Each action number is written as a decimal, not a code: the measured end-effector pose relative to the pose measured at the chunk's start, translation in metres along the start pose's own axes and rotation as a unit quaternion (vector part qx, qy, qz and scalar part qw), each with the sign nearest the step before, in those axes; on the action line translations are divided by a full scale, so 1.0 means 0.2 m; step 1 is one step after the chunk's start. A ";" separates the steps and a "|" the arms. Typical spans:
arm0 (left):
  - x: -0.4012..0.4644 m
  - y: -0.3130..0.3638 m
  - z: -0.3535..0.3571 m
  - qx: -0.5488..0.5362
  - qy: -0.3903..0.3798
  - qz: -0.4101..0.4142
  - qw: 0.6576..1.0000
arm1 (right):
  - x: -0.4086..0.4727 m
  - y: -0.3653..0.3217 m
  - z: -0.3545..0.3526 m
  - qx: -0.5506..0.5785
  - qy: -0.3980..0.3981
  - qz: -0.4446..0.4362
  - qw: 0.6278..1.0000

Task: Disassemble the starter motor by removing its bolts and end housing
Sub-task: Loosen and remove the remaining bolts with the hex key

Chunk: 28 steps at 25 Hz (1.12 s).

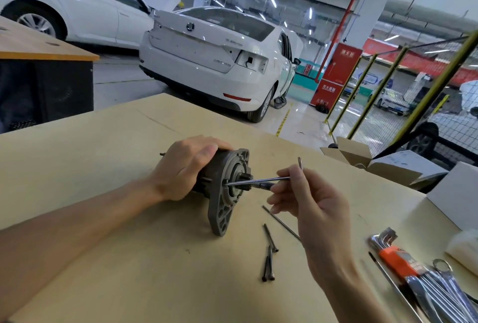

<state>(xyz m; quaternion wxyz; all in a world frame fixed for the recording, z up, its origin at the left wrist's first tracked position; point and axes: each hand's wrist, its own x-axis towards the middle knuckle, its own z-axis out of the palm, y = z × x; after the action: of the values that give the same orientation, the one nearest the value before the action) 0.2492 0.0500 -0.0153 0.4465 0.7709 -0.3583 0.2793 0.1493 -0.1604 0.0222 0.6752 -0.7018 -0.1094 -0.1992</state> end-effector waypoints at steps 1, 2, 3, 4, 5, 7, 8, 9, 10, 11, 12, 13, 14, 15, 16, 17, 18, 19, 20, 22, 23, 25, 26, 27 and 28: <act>0.00 0.00 0.00 -0.004 -0.002 -0.008 1.000 | 0.00 0.01 0.01 0.006 0.006 0.005 1.000; 0.01 0.00 0.00 -0.004 -0.003 -0.012 1.000 | -0.01 0.02 0.02 0.011 0.012 0.010 1.000; 0.01 0.01 0.00 0.007 -0.005 -0.006 1.000 | -0.01 0.02 0.03 0.014 0.017 0.015 1.000; 0.00 0.01 0.00 0.031 -0.010 0.006 0.999 | -0.02 0.02 0.03 0.020 0.023 0.020 0.999; 0.00 0.02 0.00 0.066 -0.016 0.025 0.997 | -0.02 0.03 0.04 0.029 0.028 0.026 0.999; 0.00 0.04 0.00 0.134 -0.020 0.078 0.988 | -0.05 0.04 0.05 0.051 0.038 0.040 0.997; 0.00 0.06 0.00 0.155 -0.018 0.107 0.982 | -0.07 0.05 0.05 0.055 0.041 0.041 0.997; 0.00 0.07 0.00 0.168 -0.018 0.135 0.976 | -0.08 0.06 0.06 0.049 0.042 0.035 0.997; -0.01 0.09 0.01 0.177 -0.022 0.159 0.971 | -0.10 0.06 0.06 0.035 0.041 0.023 0.998; -0.02 0.10 0.03 0.181 -0.031 0.173 0.968 | -0.12 0.07 0.06 0.015 0.039 0.006 0.999; -0.03 0.11 0.04 0.181 -0.039 0.174 0.967 | -0.13 0.07 0.06 -0.005 0.037 -0.013 0.999; -0.03 0.11 0.05 0.177 -0.044 0.166 0.969 | -0.14 0.07 0.06 -0.023 0.032 -0.032 0.999; -0.03 0.11 0.06 0.168 -0.044 0.155 0.972 | -0.14 0.07 0.06 -0.042 0.025 -0.049 0.998; -0.03 0.11 0.06 0.155 -0.042 0.148 0.976 | -0.15 0.08 0.06 -0.064 0.014 -0.065 0.996; -0.03 0.11 0.06 0.137 -0.040 0.145 0.979 | -0.14 0.08 0.05 -0.088 0.001 -0.078 0.993; -0.03 0.11 0.07 0.115 -0.039 0.144 0.982 | -0.14 0.08 0.04 -0.113 -0.014 -0.087 0.990; -0.03 0.12 0.07 0.094 -0.039 0.144 0.984 | -0.14 0.08 0.03 -0.132 -0.028 -0.094 0.986; -0.03 0.12 0.07 0.079 -0.039 0.144 0.986 | -0.13 0.08 0.03 -0.144 -0.039 -0.100 0.984; -0.03 0.12 0.08 0.072 -0.040 0.143 0.986 | -0.12 0.08 0.02 -0.146 -0.045 -0.107 0.982; -0.03 0.13 0.08 0.069 -0.050 0.138 0.987 | -0.12 0.09 0.02 -0.141 -0.047 -0.123 0.981; -0.03 0.13 0.08 0.072 -0.056 0.137 0.986 | -0.11 0.10 0.02 -0.143 -0.046 -0.134 0.980; -0.03 0.13 0.07 0.081 -0.068 0.132 0.986 | -0.10 0.12 0.01 -0.167 -0.042 -0.164 0.971; -0.02 0.13 0.07 0.083 -0.073 0.128 0.986 | -0.10 0.13 0.00 -0.187 -0.040 -0.186 0.964; -0.02 0.13 0.07 0.081 -0.077 0.125 0.986 | -0.09 0.15 0.00 -0.212 -0.038 -0.212 0.953; -0.03 0.13 0.07 0.079 -0.080 0.124 0.986 | -0.09 0.16 -0.01 -0.241 -0.036 -0.241 0.939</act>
<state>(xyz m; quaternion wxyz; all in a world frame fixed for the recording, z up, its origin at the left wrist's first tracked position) 0.2261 0.0307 -0.0123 0.3161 0.7731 -0.4626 0.2972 0.1467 -0.1629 -0.0135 0.4128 -0.8028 -0.2482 -0.3515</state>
